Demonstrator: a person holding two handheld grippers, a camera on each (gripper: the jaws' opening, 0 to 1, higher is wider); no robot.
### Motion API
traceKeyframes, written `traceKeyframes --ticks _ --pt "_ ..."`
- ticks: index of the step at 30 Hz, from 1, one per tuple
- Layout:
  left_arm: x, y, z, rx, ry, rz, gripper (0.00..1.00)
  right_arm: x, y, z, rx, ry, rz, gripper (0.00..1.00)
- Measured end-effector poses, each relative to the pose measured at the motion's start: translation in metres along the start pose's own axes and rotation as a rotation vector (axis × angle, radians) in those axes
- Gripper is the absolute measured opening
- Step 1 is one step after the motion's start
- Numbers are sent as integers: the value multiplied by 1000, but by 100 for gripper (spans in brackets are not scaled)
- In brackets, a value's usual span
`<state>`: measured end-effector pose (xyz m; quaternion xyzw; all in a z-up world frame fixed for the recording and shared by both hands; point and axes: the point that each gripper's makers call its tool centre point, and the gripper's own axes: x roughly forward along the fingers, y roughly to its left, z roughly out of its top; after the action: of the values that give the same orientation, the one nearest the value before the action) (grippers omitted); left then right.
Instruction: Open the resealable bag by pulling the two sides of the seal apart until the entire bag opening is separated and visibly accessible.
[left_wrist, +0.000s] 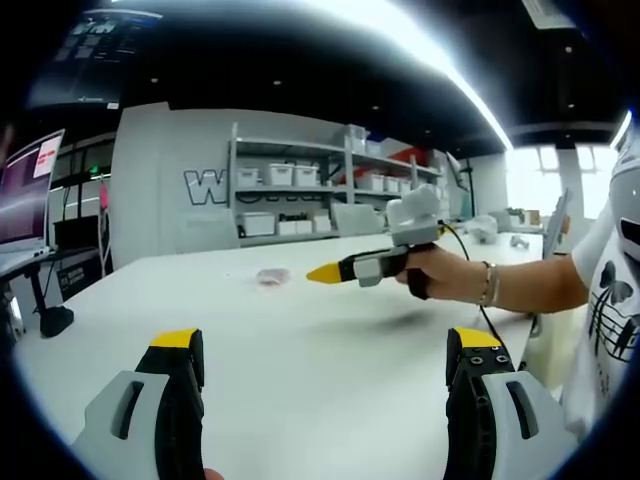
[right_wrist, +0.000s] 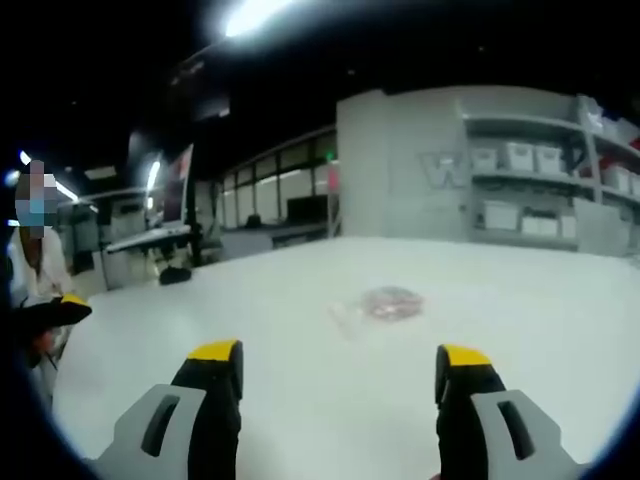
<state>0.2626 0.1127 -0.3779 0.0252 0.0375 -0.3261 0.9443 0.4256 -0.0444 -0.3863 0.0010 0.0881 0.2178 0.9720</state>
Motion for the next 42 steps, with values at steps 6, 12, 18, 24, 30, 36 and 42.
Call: traceKeyframes --ticks 6,12,18,24,30,36,42 --pt "0 0 1 2 -4 -2 100 -5 1 3 -4 -8 -2 79" --pt "-1 1 2 4 -5 -1 100 -12 4 4 -1 -16 -2 78" --pt "0 0 2 7 -4 -3 100 -20 3 2 14 -20 -6 78" --pt "0 -1 3 11 -10 -4 100 -30 1 3 23 -32 -17 78" --pt "-3 -1 3 14 -12 3 100 -39 -2 5 23 -46 -34 78" --pt "-8 1 5 20 -22 17 100 -49 -2 6 30 -57 -43 78" --pt "-12 6 3 16 -28 30 100 -54 -7 9 37 -74 -60 78"
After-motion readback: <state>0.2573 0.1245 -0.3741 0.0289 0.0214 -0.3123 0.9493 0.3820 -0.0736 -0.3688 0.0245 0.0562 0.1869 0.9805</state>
